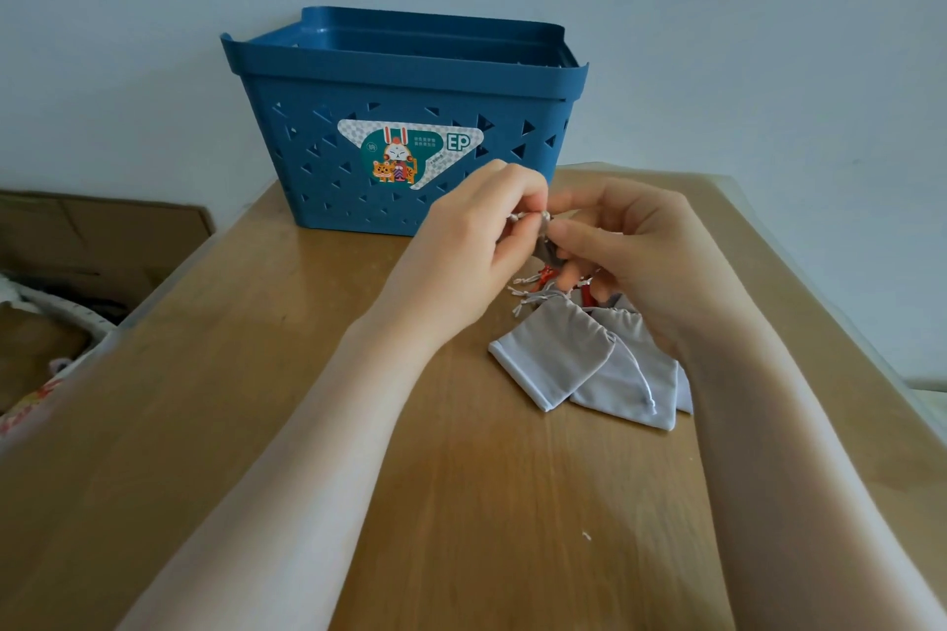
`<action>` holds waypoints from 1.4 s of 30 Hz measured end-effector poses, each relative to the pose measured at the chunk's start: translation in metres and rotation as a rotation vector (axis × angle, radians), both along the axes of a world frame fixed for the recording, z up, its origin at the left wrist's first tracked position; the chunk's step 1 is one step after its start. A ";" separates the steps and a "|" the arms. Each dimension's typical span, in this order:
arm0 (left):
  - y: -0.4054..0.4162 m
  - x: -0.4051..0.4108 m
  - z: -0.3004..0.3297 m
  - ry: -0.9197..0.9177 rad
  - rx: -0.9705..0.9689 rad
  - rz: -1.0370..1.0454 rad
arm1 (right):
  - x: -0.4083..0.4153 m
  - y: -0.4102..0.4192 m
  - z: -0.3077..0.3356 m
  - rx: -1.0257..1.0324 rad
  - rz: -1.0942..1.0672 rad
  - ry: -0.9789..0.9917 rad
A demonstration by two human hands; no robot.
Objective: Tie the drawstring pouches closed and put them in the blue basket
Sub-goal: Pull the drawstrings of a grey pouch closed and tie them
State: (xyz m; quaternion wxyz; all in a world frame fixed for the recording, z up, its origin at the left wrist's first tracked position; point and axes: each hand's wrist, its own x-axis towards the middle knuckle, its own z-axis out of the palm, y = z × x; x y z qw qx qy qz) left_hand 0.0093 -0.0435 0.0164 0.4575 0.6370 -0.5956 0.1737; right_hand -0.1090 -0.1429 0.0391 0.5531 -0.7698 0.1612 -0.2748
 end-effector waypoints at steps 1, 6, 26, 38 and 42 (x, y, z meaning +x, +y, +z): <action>0.000 0.000 -0.001 -0.007 -0.005 0.004 | 0.001 0.001 0.000 -0.018 -0.018 -0.007; -0.001 0.001 -0.001 0.011 -0.043 0.005 | 0.001 0.005 0.002 -0.088 -0.061 -0.044; -0.008 -0.017 0.000 0.870 -0.190 -0.258 | -0.002 0.000 0.006 0.201 -0.002 -0.126; -0.010 -0.015 -0.002 1.201 -0.152 -0.331 | 0.004 -0.007 -0.003 0.424 0.034 -0.063; -0.012 -0.014 -0.005 1.288 -0.154 -0.322 | 0.002 -0.009 -0.004 0.523 0.093 -0.037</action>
